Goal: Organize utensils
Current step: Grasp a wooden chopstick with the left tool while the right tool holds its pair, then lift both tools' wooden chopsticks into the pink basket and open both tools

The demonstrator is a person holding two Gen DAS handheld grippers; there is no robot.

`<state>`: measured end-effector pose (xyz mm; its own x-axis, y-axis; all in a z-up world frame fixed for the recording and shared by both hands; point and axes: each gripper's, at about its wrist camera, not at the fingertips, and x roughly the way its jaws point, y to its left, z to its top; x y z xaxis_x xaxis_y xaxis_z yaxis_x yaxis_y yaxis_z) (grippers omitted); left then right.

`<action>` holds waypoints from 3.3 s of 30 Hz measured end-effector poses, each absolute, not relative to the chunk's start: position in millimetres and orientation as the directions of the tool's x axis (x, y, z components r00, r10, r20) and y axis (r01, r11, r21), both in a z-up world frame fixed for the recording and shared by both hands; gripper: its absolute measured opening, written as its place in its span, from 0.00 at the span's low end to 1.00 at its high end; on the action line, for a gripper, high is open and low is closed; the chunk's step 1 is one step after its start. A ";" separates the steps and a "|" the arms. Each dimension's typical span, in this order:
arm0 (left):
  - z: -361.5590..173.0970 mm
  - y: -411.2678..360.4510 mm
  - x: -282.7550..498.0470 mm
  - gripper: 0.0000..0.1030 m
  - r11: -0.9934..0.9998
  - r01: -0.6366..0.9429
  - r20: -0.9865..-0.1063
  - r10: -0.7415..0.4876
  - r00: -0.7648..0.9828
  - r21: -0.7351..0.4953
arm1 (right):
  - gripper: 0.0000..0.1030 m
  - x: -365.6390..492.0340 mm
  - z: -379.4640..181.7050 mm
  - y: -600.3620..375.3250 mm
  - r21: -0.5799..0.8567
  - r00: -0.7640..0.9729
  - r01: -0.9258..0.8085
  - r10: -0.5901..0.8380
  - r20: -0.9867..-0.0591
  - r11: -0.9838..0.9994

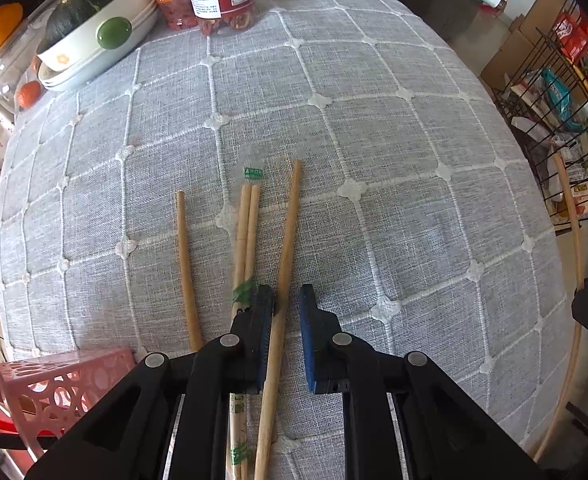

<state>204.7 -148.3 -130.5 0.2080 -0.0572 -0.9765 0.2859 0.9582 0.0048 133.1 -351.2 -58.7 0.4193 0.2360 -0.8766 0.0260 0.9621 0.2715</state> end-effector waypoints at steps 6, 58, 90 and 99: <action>-132.5 -153.0 203.5 0.07 0.955 0.295 -0.970 -0.033 0.239 0.041 | 0.08 133.7 -60.3 -349.2 0.266 0.416 0.022 0.233 -0.879 0.964; 47.9 34.4 54.0 0.06 0.972 0.233 -0.257 -0.224 0.940 0.006 | 0.08 112.0 29.0 -221.3 0.266 0.755 -0.147 0.281 -0.592 0.953; 19.5 113.0 79.5 0.48 0.971 0.016 -0.633 -0.168 0.756 -0.238 | 0.08 102.3 56.8 -117.3 0.310 0.937 -0.111 0.203 -0.284 0.944; -3.4 141.4 86.2 0.48 0.969 -0.041 -0.705 -0.148 0.693 -0.244 | 0.08 103.2 43.7 -71.8 0.193 0.977 -0.001 0.042 -0.209 0.981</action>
